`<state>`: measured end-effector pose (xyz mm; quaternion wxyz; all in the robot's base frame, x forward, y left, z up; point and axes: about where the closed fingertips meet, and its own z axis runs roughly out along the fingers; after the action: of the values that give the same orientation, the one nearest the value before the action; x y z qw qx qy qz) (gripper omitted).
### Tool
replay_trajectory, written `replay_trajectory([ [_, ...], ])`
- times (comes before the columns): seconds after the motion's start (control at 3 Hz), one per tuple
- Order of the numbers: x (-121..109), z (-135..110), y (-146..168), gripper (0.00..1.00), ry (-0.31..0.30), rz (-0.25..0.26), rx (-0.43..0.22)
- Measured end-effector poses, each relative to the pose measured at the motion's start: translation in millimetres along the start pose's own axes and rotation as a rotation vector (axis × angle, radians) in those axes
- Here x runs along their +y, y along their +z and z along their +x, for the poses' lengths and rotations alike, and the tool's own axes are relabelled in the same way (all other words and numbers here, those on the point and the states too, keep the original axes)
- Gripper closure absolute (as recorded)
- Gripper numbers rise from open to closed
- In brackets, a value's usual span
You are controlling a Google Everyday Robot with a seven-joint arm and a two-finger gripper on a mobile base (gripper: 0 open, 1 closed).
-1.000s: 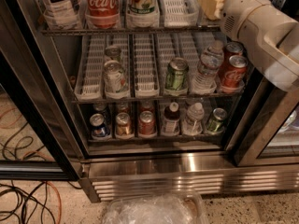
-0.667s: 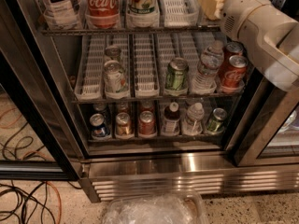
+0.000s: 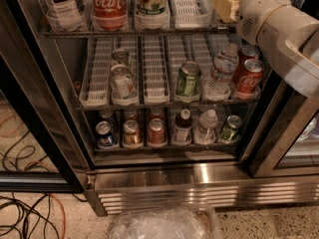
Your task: Pick orange can from top shelf of fridge
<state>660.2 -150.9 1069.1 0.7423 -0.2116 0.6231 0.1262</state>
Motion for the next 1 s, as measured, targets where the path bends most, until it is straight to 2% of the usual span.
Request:
replay_trajectory([
  [1.0,6.6,-8.4,-10.9,1.00,-0.009,-0.035,-0.014],
])
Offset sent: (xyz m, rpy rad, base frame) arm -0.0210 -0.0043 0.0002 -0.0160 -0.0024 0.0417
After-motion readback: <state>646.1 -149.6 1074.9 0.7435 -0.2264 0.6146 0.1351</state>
